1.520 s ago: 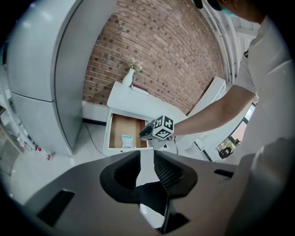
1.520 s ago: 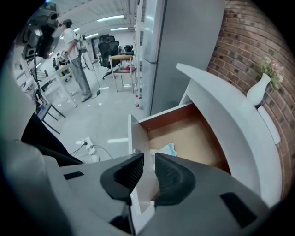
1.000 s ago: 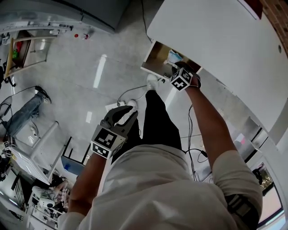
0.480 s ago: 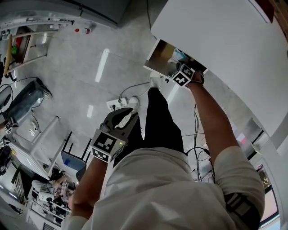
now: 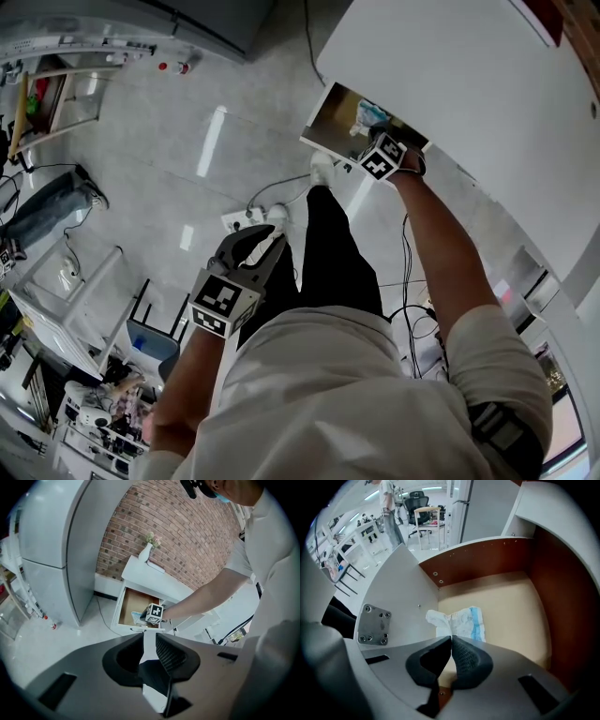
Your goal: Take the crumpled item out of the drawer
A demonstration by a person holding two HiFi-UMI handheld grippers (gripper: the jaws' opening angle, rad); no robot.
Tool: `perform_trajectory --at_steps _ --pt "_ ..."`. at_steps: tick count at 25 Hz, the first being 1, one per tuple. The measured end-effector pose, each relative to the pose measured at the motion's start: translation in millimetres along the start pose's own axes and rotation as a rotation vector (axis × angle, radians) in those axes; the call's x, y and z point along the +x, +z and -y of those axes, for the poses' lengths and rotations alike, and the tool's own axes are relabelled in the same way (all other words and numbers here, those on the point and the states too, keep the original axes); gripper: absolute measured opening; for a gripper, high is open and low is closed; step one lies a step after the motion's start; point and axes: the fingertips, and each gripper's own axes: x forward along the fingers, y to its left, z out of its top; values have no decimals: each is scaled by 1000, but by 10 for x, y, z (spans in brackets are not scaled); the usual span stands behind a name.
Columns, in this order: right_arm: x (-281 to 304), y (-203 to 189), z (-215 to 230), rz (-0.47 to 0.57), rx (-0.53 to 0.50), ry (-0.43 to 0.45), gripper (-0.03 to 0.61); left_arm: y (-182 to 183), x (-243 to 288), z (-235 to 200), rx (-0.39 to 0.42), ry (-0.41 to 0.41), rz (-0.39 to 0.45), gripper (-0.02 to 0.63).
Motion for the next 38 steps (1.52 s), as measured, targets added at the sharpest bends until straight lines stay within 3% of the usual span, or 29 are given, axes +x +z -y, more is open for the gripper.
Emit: perform_trajectory --at_steps 6,15,27,38 --pt "-326 62 31 22 13 -35 31 50 -173 121 40 -14 27 92" --pt "-1097 173 -265 53 68 -82 31 -107 -746 351 119 -36 71 84" --pt "-2302 251 -1005 141 160 -115 31 -433 -1573 653 158 -49 132 35" --pt "-3444 324 -1787 223 219 -135 31 -688 -2133 906 251 -87 157 26"
